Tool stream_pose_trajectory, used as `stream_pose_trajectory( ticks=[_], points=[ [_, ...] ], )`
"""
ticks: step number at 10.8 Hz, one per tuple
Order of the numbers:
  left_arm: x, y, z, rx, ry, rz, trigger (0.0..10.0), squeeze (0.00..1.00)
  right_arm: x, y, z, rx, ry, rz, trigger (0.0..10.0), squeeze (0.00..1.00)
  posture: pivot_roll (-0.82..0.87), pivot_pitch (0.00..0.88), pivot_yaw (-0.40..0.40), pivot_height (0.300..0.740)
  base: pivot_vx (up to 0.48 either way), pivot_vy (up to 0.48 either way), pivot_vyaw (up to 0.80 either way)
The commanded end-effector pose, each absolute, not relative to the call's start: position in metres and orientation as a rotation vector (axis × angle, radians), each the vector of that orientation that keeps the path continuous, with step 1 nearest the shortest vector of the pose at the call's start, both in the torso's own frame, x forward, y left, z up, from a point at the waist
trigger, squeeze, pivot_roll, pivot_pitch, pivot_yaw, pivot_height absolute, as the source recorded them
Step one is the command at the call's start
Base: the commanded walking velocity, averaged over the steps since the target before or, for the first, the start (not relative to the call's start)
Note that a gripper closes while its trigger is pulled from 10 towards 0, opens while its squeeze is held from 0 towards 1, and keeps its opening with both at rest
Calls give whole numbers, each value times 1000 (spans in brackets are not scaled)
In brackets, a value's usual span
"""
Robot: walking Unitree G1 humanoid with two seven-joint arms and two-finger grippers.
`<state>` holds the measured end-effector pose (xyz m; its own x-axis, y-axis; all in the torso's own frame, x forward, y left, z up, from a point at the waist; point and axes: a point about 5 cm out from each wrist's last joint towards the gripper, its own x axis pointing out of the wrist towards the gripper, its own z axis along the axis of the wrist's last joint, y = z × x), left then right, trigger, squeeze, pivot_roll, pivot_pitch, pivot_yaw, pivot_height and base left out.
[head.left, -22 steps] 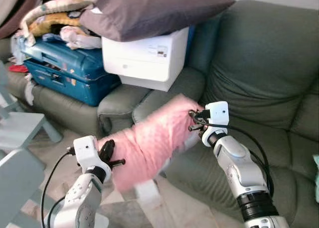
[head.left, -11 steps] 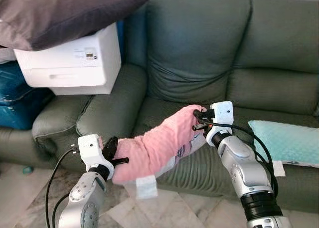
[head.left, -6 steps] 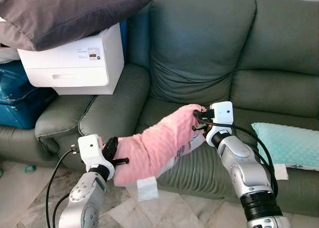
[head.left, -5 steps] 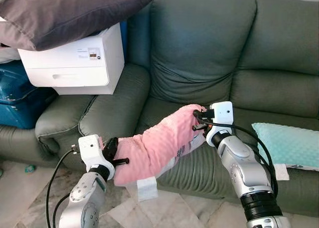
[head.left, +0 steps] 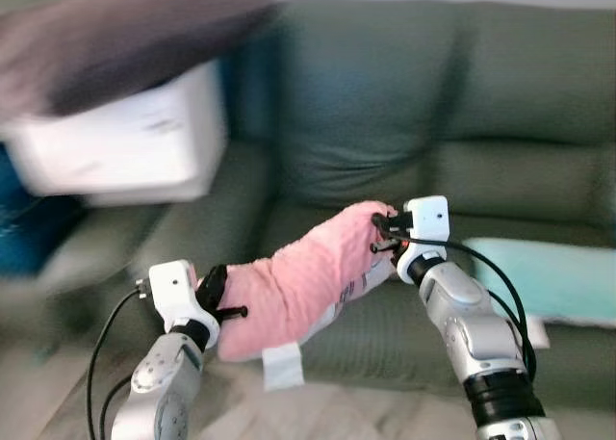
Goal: Move the pillow to the sofa
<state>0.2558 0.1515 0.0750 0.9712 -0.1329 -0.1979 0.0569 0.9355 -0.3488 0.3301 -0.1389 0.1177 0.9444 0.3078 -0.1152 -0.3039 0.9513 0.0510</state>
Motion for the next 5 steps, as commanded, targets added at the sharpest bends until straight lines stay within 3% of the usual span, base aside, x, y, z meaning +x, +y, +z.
stream_pose_trajectory(
  ticks=[1, 2, 4, 5],
  points=[
    [257, 149, 76, -345, 217, -110, 10000, 0, 333, -139, 125, 28, 98, 312, 10000, 0, -236, 0, 27, 740, 300, 0, -800],
    [257, 149, 76, -348, 217, -109, 10000, 0, 332, -138, 126, 28, 95, 313, 10000, 0, -237, 0, 26, 740, 244, 0, -694],
    [257, 150, 77, -354, 207, -111, 10000, 0, 332, -138, 126, 23, 88, 319, 10000, 0, -236, 0, 27, 740, 251, 0, 0],
    [257, 150, 77, -355, 202, -113, 10000, 0, 332, -138, 126, 23, 87, 320, 10000, 0, -236, 0, 28, 740, 480, 0, 0]
  ],
)
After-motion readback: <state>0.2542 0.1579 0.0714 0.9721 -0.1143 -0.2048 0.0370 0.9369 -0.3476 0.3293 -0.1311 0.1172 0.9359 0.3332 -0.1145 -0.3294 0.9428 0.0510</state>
